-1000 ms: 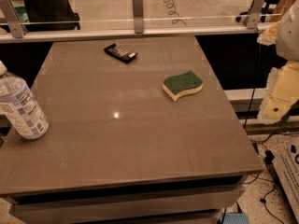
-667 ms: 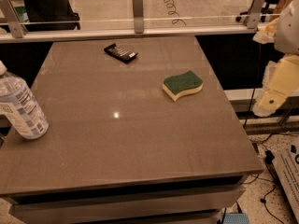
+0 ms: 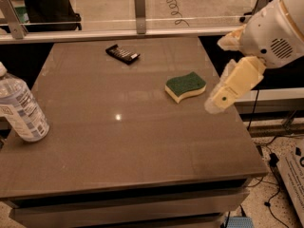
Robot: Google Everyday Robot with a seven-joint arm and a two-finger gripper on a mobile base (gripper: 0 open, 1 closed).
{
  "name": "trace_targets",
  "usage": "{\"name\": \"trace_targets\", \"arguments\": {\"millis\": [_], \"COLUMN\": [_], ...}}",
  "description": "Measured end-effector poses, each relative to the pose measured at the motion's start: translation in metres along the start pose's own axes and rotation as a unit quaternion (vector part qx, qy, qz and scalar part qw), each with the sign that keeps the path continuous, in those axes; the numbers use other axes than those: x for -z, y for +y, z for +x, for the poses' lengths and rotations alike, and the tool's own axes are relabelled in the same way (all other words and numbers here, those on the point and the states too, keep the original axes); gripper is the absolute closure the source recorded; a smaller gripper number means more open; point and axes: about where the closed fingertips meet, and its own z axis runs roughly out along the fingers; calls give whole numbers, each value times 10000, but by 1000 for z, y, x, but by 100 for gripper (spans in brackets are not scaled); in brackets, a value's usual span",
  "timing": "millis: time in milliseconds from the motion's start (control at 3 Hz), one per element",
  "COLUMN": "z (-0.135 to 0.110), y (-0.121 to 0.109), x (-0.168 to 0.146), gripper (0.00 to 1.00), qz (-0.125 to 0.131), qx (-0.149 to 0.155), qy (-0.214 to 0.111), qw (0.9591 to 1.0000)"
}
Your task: Knock blue plastic bottle over
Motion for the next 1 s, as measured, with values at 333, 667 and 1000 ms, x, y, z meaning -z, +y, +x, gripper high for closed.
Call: {"name": "trace_targets", "arguments": {"millis": [333,667,1000], "z": [-47,-65,-65], "y": [33,41,43], "x": [-20,-19,-19], "gripper": [0,0,0], "qz": [-232,-348,-343], "qx": [-103,-169,-159], "qy": [-893,-1188,-1203], "qw": [9957,9922,9920]}}
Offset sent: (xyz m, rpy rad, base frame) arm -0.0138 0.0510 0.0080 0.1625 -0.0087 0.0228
